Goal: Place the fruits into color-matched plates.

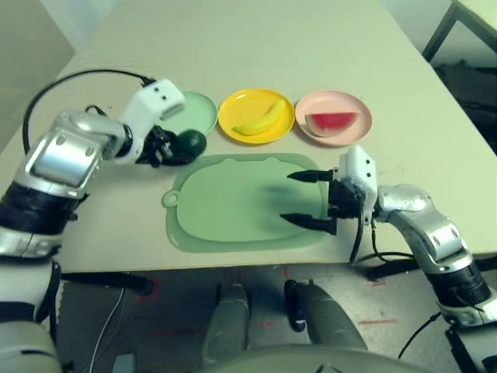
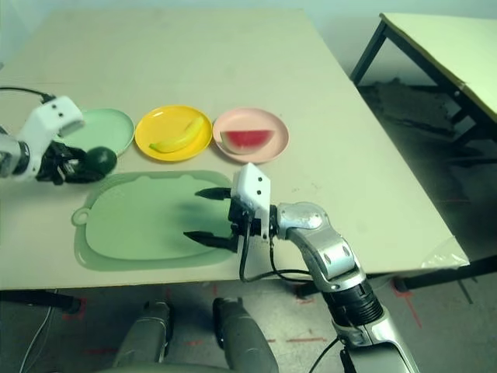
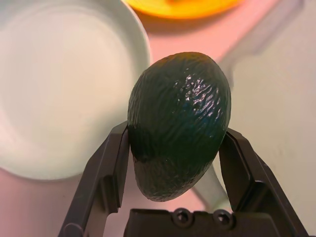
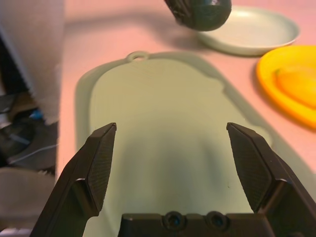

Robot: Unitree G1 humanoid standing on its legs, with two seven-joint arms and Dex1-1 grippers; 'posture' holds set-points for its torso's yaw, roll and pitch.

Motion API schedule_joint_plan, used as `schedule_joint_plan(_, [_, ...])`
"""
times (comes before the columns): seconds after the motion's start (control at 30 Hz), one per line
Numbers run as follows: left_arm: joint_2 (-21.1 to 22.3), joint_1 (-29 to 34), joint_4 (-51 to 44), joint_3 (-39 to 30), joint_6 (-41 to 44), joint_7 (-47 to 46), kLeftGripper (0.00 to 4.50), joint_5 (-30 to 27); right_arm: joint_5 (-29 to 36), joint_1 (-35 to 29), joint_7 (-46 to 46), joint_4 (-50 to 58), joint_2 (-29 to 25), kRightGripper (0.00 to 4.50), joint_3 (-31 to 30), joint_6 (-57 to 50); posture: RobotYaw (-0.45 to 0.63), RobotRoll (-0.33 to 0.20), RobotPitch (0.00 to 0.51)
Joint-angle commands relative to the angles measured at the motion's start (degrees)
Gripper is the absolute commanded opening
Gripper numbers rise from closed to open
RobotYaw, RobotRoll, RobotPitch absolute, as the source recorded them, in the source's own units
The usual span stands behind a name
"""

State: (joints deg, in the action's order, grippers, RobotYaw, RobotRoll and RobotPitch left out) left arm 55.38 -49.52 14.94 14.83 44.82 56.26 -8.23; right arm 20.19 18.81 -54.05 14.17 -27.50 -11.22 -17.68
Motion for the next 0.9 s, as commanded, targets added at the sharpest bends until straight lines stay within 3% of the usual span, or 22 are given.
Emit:
schedule_joint_plan(0.03, [-2.1, -3.4, 12.0, 0.1, -8.5, -2.5, 2.96, 5.0, -2.0, -0.5, 3.9, 0.0, 1.0, 4.5, 1.4, 1.6, -0.06, 0.0, 0.196])
schedule_joint_plan(0.23, [-8.0, -13.0, 38.4, 2.2, -28.8, -9.7, 2.96, 15.2, -5.5, -1.2, 7.5, 1.4, 1.5, 4.5, 0.4, 2.7, -0.07, 0.0, 0.206])
schedule_joint_plan(0.4, [-12.8, -16.8, 51.9, 2.0, -37.6, -13.7, 2.96, 19.4, -5.3, -2.4, 8.0, 3.0, 0.9, 4.5, 0.8, 1.4, -0.11, 0.0, 0.209])
schedule_joint_plan(0.6, [-15.4, -17.0, 56.8, 1.1, -41.0, -15.7, 2.96, 21.7, -4.5, -3.1, 9.7, 5.2, 0.7, 4.5, 1.7, -1.1, -0.13, 0.0, 0.207])
schedule_joint_plan(0.63, [-15.4, -17.0, 57.1, 1.0, -41.3, -15.9, 3.68, 22.0, -4.4, -3.2, 9.9, 5.6, 0.7, 4.5, 1.8, -1.4, -0.13, 0.0, 0.207])
schedule_joint_plan(0.7, [-15.3, -17.3, 57.3, 0.7, -41.9, -16.2, 4.35, 22.4, -4.3, -3.4, 10.1, 6.0, 0.6, 4.5, 1.9, -2.0, -0.13, 0.0, 0.205])
schedule_joint_plan(0.9, [-13.0, -19.8, 56.2, -2.6, -41.3, -13.7, 4.49, 20.7, -3.9, -2.2, 10.1, 4.2, 0.6, 4.5, 2.7, -1.6, -0.11, 0.0, 0.197])
